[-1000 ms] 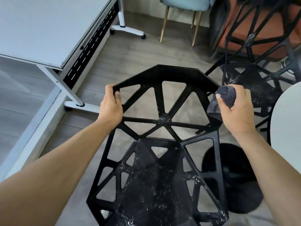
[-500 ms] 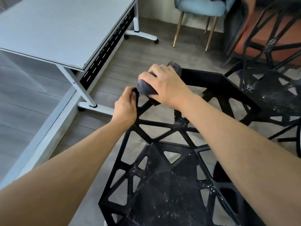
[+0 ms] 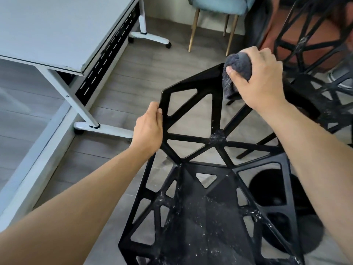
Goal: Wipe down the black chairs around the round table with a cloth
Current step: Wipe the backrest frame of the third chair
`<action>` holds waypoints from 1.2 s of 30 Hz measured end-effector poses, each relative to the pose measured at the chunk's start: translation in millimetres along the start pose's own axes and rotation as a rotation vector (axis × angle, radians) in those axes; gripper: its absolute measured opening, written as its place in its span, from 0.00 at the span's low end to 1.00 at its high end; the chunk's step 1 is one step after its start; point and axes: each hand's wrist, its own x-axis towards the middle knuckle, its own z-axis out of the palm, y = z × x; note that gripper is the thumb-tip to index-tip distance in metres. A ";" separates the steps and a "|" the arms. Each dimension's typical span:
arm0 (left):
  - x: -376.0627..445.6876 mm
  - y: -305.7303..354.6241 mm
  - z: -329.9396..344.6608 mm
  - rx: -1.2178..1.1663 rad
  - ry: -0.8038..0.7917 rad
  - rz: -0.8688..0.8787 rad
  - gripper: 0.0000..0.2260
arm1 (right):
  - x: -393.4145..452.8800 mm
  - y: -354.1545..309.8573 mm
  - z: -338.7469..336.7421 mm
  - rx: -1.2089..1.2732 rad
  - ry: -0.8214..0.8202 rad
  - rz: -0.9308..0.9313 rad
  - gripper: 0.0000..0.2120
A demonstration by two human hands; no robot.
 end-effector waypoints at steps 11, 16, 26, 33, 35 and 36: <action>-72.3 -91.2 62.0 0.155 0.013 0.049 0.23 | -16.3 -8.4 26.4 -0.008 0.277 -0.014 0.20; -74.2 -95.0 68.7 0.164 0.109 0.153 0.15 | -23.7 -34.7 53.9 0.039 0.372 -0.189 0.19; -68.1 -115.9 76.5 0.208 0.219 0.277 0.10 | -76.8 -144.5 143.3 0.038 0.265 -0.690 0.25; -60.7 -117.0 74.1 0.247 0.215 0.262 0.06 | -75.1 -111.5 132.2 -0.209 0.284 -0.818 0.25; -59.2 -117.8 74.0 0.256 0.212 0.268 0.06 | -54.7 -87.7 113.5 -0.185 0.375 -0.630 0.30; -58.5 -117.9 74.2 0.267 0.215 0.277 0.06 | -44.2 -75.8 105.5 -0.136 0.430 -0.476 0.30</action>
